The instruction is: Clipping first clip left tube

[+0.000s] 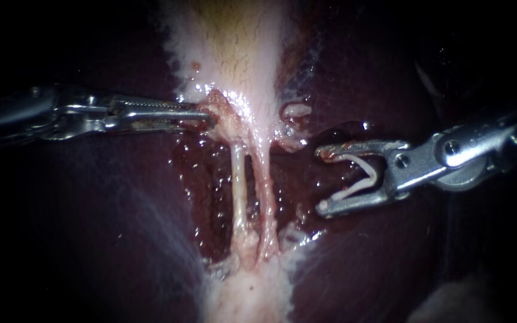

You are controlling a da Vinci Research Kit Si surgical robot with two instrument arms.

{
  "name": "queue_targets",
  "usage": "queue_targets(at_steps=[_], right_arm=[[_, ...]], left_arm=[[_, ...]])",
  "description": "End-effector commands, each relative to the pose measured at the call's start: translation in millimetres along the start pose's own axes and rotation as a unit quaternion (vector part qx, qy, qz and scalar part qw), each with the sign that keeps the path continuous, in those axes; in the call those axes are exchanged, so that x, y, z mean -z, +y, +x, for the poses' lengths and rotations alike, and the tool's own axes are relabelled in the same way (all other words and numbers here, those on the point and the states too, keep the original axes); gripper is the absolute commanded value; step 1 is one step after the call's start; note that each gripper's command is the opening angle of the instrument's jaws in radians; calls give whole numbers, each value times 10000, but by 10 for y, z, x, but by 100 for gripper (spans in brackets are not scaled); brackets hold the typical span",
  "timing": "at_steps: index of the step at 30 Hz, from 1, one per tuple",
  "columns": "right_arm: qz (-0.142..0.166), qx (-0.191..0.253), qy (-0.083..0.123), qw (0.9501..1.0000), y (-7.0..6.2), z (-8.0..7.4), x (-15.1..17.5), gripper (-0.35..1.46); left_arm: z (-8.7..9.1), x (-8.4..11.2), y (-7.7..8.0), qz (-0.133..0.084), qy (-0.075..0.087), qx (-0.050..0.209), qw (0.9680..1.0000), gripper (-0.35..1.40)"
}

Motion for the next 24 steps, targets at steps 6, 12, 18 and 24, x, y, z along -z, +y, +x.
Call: queue_targets(at_steps=[6, 12, 18, 24], right_arm=[[-2, -3, 0, 10000, 0, 0, 0, 50], [-2, -3, 0, 10000, 0, 0, 0, 50], [-2, -3, 0, 10000, 0, 0, 0, 50], [-2, -2, 0, 10000, 0, 0, 0, 50]], left_arm=[[2, 15, 10, -32, -8, 30, 10000, -35], [17, 51, 24, -102, -29, 74, 9999, -35], [39, 83, 34, -69, 50, 141, 9999, -35], [52, 100, 42, -90, 132, 186, 9997, -35]])
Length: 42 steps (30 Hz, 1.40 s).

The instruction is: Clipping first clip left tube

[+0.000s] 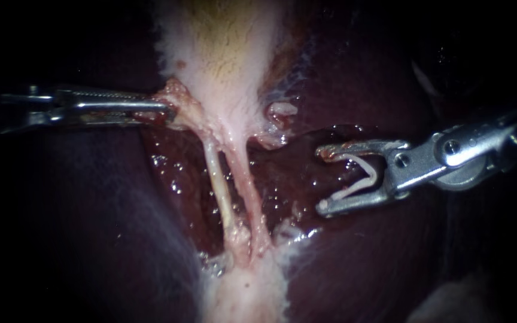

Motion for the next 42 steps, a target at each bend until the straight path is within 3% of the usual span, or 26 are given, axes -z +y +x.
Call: queue_targets(at_steps=[1, 11, 17, 24, 31, 42], right_arm=[[0, 0, 1, 10000, 0, 0, 0, 50], [141, 10, 19, 9999, -15, 12, -25, 50], [438, -36, 49, 9990, -31, 16, -68, 50], [592, -299, 30, 9978, -38, 8, -116, 50], [602, -413, 9, 9973, -32, 1, -145, 50], [476, -530, -70, 9974, -5, -20, -153, 49]], left_arm=[[1, 2, 3, -10, 11, 29, 10000, -35], [4, 5, 10, -8, 41, 43, 10000, -35], [5, 5, 15, -1, 58, 19, 10000, -35], [7, 5, 20, 6, 76, -4, 10000, -35], [8, 3, 23, 12, 78, -1, 10000, -35], [9, 4, 29, 21, 81, -28, 10000, -35]])
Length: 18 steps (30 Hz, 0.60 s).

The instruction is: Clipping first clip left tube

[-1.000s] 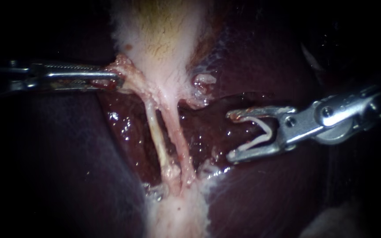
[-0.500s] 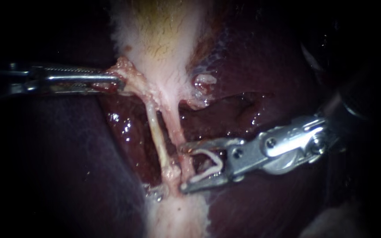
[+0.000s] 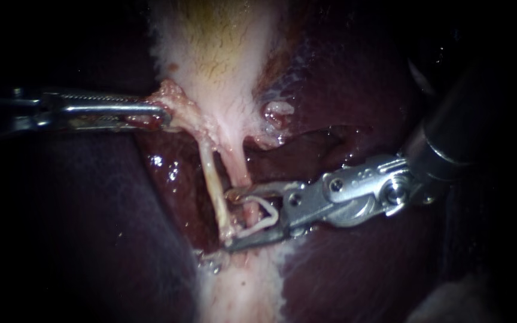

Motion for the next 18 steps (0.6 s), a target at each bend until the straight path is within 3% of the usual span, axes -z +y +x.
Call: queue_targets(at_steps=[1, 12, 18], right_arm=[[-4, 5, 3, 10000, 2, -2, 0, 49], [-60, -10, -41, 10000, 14, -10, -21, 49], [52, -30, 177, 9998, 18, -6, -36, 49]], left_arm=[[0, 0, 0, -3, -2, 0, 10000, -35], [0, -3, 2, -10, -3, 0, 10000, -35], [1, -4, 3, -7, -2, 1, 10000, -35]])
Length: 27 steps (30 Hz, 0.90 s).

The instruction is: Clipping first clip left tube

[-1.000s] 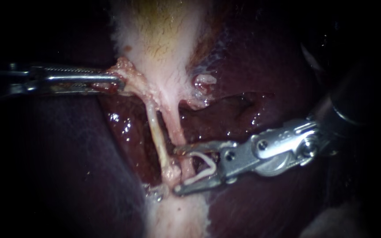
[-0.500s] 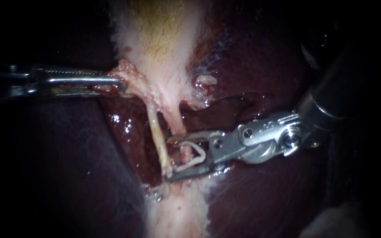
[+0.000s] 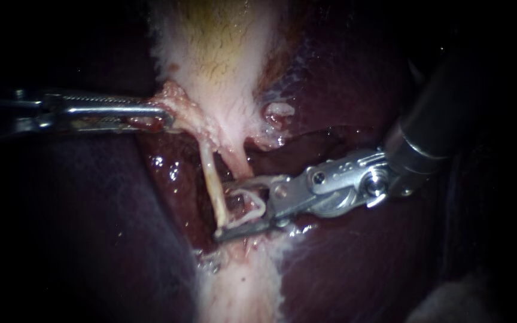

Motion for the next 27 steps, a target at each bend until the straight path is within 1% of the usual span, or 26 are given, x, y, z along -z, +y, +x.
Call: queue_targets(at_steps=[1, 3, 5, 8, 12, 16, 23, 27], right_arm=[[98, 4, 50, 9999, -1, 1, -2, 49], [308, -10, 88, 9995, -2, 0, -5, 49], [441, -21, 120, 9990, -4, 0, -7, 49], [562, -28, 230, 9981, -8, 0, -11, 49], [716, -24, 358, 9968, -14, 4, -16, 49], [756, -27, 412, 9963, -18, 8, -20, 49], [780, -17, 528, 9955, -22, 10, -19, 50], [830, -26, 626, 9946, -33, 13, -18, 50]], left_arm=[[-1, -1, 0, 4, 0, 1, 10000, -35], [0, -1, 0, 4, 0, 1, 10000, -35], [-1, -1, 0, 5, 0, 1, 10000, -35], [0, -2, 0, 6, 0, 1, 10000, -35], [0, -2, -1, 6, 0, 1, 10000, -35], [-1, -2, -1, 4, 0, 0, 10000, -35], [-1, -3, -3, 1, -1, -1, 10000, -35], [-2, -3, -6, -5, -2, -4, 10000, -35]])
